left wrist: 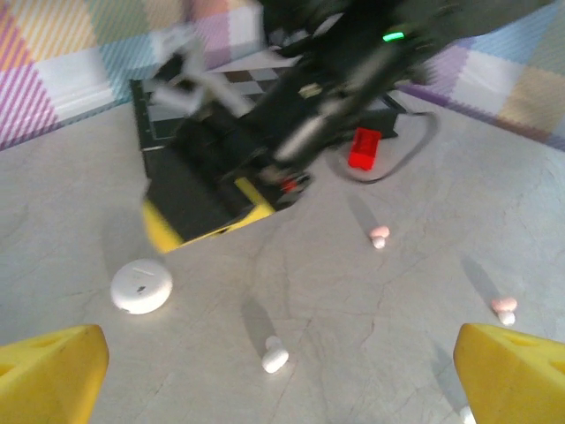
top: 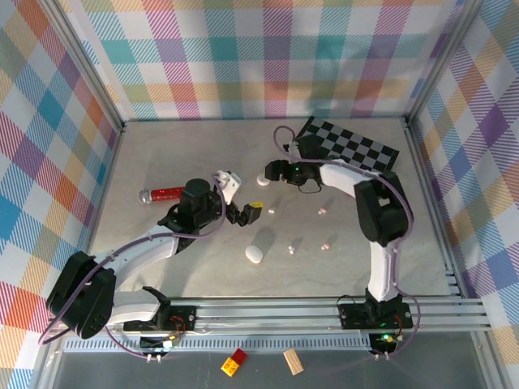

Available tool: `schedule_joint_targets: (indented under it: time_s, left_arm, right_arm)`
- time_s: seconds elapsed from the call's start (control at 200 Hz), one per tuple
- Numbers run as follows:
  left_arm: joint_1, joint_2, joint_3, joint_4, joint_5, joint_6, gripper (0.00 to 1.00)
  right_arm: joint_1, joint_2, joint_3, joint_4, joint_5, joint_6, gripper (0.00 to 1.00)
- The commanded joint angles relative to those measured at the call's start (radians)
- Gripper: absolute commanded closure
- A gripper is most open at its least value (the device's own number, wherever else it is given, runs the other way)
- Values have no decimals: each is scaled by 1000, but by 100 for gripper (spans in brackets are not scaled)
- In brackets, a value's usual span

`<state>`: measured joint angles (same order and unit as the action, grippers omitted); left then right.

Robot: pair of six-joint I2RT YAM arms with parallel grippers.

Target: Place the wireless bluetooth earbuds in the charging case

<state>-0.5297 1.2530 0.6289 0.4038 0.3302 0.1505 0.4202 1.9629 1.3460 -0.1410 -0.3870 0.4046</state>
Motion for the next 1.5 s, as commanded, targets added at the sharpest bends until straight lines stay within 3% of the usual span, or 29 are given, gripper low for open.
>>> schedule_joint_targets:
  time_s: [0.0, 0.17, 0.415, 0.58, 0.705, 0.82, 1.04, 1.235, 1.495]
  left_arm:
    - [62, -17, -24, 65, -10, -116, 0]
    - [171, 13, -52, 190, 5, -287, 0]
    - [217, 69, -31, 204, -35, -350, 0]
    - [223, 84, -34, 217, -51, -359, 0]
    - [224, 91, -32, 222, -51, -363, 0]
    - [224, 84, -31, 204, -52, -351, 0]
    - [224, 56, -42, 179, -73, -335, 0]
    - [225, 49, -44, 171, -73, -329, 0]
    - [224, 55, -47, 171, -68, -325, 0]
  right_arm:
    - [5, -146, -112, 14, 20, -114, 22]
    - [69, -341, -322, 32, 106, -194, 19]
    - [314, -539, -500, 27, 254, -249, 15]
    - [521, -569, -580, 79, 365, -297, 10]
    - [610, -531, -598, 100, 407, -298, 9]
    - [644, -477, -595, 103, 416, -290, 11]
    - [651, -382, -553, 88, 414, -283, 25]
    - [654, -321, -530, 90, 385, -279, 29]
    - [654, -298, -518, 80, 407, -282, 53]
